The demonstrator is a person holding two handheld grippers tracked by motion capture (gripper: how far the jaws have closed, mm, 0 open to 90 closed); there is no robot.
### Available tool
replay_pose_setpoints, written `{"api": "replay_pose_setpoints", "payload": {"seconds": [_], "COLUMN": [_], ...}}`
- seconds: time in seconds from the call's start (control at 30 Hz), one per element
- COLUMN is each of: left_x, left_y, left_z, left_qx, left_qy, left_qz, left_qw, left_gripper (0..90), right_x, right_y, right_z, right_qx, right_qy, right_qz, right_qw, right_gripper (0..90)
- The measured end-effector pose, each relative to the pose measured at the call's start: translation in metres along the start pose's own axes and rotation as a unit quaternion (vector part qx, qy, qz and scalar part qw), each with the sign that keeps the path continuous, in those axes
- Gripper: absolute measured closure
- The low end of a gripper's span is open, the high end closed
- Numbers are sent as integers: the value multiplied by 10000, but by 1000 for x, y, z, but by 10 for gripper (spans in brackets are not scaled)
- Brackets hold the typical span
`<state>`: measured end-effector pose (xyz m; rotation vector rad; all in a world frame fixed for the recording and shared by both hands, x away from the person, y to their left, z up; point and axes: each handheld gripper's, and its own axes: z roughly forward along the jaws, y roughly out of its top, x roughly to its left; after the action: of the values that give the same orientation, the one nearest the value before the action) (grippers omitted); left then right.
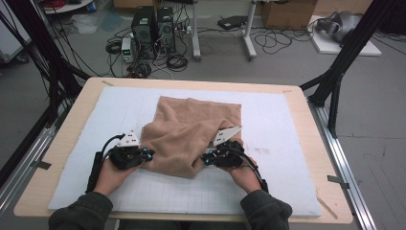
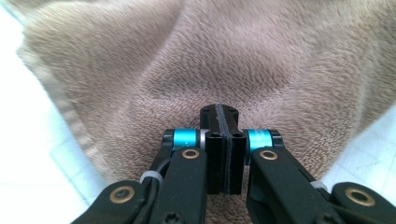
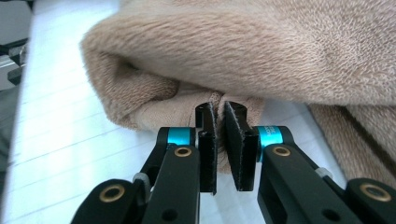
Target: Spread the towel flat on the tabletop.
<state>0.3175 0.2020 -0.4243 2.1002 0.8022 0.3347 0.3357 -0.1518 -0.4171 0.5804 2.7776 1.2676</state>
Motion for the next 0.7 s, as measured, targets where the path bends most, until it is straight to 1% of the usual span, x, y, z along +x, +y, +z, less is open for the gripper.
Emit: {"api": "replay_pose_setpoints", "payload": {"seconds": [0.07, 0.1, 0.17, 0.3, 0.37, 0.43, 0.5, 0.53, 0.57, 0.6, 0.63, 0.67, 0.7], "left_x": [0, 0, 0, -4, -6, -8, -9, -8, -6, -5, -4, -5, -7], "left_y": [2, 3, 6, 10, 11, 11, 9, 8, 7, 7, 6, 6, 7], "left_z": [-3, -4, -6, -10, -11, -12, -11, -11, -10, -10, -10, -10, -9], "left_qx": [-71, -97, -155, -233, -222, -201, -151, -126, -117, -125, -149, -165, -153], "left_qy": [-3, 17, 17, 38, 10, -21, 86, 78, 62, 44, -7, -70, -136], "left_qz": [-40, -27, -32, -8, 37, 70, 131, 99, 37, 3, -12, -14, -12], "left_qw": [10000, 9999, 9999, 9997, 9997, 9998, 9998, 9998, 9999, 9999, 9999, 9998, 9998], "left_gripper": [894, 894, 894, 895, 895, 895, 898, 898, 898, 898, 897, 895, 860], "right_x": [6, 9, 15, 30, 39, 50, 59, 61, 61, 60, 58, 55, 53], "right_y": [-3, -5, -9, -19, -24, -31, -40, -43, -47, -50, -50, -49, -46], "right_z": [-10, -15, -24, -43, -50, -56, -56, -55, -54, -52, -52, -53, -56], "right_qx": [-91, -92, -82, -110, -143, -88, 46, 143, 261, 290, 244, 184, 124], "right_qy": [23, 17, -9, -10, 2, 15, 69, 84, 81, 86, 64, 22, -81], "right_qz": [-20, -62, -53, -80, -123, -154, -177, -167, -193, -101, -19, -14, -45], "right_qw": [10000, 9999, 10000, 9999, 9998, 9998, 9998, 9997, 9994, 9995, 9997, 9998, 9999], "right_gripper": [835, 836, 836, 837, 837, 838, 834, 825, 794, 725, 676, 659, 629]}}
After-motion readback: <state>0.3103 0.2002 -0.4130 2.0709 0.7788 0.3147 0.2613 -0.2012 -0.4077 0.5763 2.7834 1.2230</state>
